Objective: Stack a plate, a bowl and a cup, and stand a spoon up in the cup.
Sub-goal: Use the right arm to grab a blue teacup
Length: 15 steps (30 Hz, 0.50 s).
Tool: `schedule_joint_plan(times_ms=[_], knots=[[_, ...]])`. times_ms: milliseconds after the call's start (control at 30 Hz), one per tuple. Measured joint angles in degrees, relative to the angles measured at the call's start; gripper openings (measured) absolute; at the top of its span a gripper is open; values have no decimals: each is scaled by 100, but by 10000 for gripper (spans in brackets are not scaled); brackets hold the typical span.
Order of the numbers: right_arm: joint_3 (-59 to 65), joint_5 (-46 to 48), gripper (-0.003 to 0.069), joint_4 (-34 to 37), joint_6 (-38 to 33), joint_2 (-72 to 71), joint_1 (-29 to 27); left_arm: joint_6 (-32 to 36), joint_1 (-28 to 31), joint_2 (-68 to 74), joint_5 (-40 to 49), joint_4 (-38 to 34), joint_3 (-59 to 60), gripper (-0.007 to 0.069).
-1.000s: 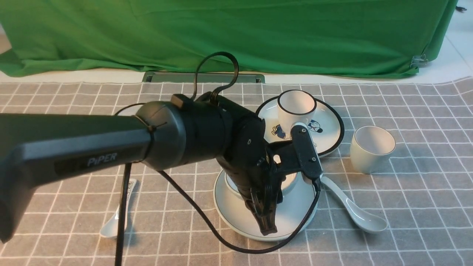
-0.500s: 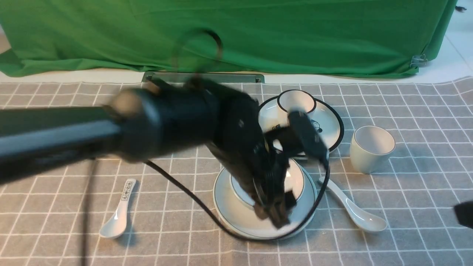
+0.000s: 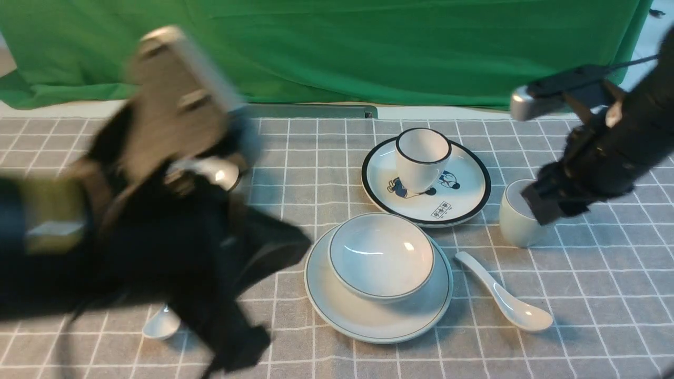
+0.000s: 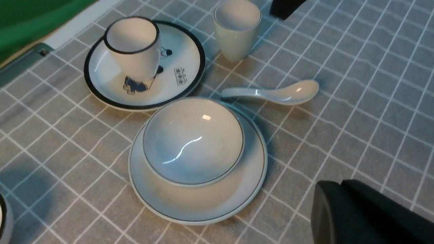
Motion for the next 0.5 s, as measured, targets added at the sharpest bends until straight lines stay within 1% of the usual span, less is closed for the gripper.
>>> schedule_joint_plan(times_ms=[100, 167, 267, 367, 433, 467, 500], knots=[[-330, 19, 370, 143, -129, 502, -45, -19, 0, -611, -575, -193, 631, 2], [-736, 14, 378, 181, -232, 1049, -108, -18, 0, -1220, -1205, -314, 1179, 2], [-1066, 8, 378, 187, -254, 1527, -167, -19, 0, -1597, -1392, -368, 1460, 2], [-1359, 8, 377, 174, -303, 1985, -216, -24, 0, -1753, -1399, -386, 1531, 4], [-1435, 8, 358, 147, -360, 2151, -240, -24, 0, -1772, -1399, -391, 1536, 7], [-1451, 8, 336, 138, -379, 2208, -239, -26, 0, -1772, -1399, -391, 1536, 8], [-1458, 33, 293, 119, -405, 2252, -246, -38, 0, -1772, -1399, -391, 1543, 8]])
